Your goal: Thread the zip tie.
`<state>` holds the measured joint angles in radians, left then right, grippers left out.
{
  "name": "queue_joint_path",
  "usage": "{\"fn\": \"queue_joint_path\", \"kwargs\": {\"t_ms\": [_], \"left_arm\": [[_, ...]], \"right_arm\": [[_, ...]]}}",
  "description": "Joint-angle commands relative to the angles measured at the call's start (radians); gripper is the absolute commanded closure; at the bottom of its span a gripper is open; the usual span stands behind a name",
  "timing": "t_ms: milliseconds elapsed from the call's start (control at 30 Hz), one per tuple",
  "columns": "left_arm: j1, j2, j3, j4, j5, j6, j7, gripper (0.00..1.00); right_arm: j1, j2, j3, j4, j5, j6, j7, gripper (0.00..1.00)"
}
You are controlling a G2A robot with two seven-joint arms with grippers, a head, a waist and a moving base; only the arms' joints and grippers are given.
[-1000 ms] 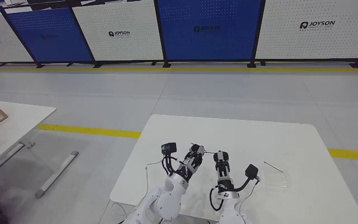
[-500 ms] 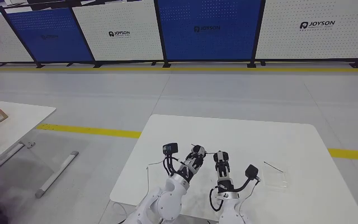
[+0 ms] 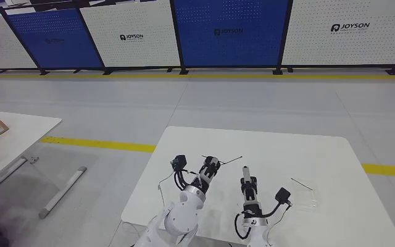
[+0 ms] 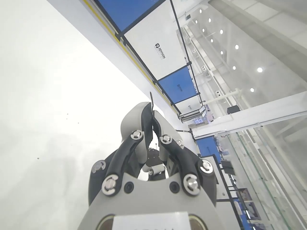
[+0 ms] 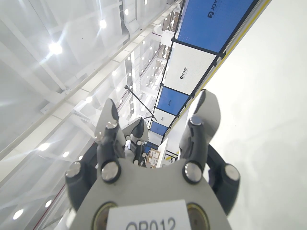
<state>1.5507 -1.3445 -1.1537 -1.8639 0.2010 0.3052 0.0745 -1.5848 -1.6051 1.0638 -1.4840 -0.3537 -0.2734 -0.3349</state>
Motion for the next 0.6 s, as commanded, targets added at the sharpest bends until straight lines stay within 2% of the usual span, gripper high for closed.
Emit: {"fn": "queue_joint_path", "kwargs": {"t_ms": [0,233,267,300,433,500,567], "left_arm": [[-0.001,0.001,0.0,-0.005,-0.015,0.005,-0.026,1.0],[-0.001,0.001,0.0,-0.005,-0.015,0.005,-0.026,1.0],[-0.001,0.0,-0.002,-0.004,-0.023,0.004,-0.024,1.0],[-0.003,-0.003,-0.013,-0.001,-0.067,0.009,-0.013,1.0],[-0.014,-0.012,-0.04,-0.009,-0.186,0.028,0.031,1.0],[-0.012,-0.014,-0.042,-0.018,-0.205,0.035,0.045,1.0],[-0.007,-0.015,-0.037,-0.023,-0.213,0.035,0.051,1.0]], "right_arm": [[-0.001,0.0,0.0,-0.002,0.009,0.0,0.011,0.0],[0.001,0.001,0.0,-0.001,0.001,0.004,0.013,0.0],[0.007,0.003,-0.001,0.004,-0.043,0.02,0.017,0.0],[0.012,0.005,-0.005,0.009,-0.11,0.041,0.013,0.0],[0.013,0.015,-0.005,0.014,-0.251,0.065,0.013,0.0],[0.013,0.024,0.001,0.016,-0.329,0.09,0.066,0.0],[0.009,0.033,0.016,-0.012,-0.357,0.08,0.107,0.0]]}}
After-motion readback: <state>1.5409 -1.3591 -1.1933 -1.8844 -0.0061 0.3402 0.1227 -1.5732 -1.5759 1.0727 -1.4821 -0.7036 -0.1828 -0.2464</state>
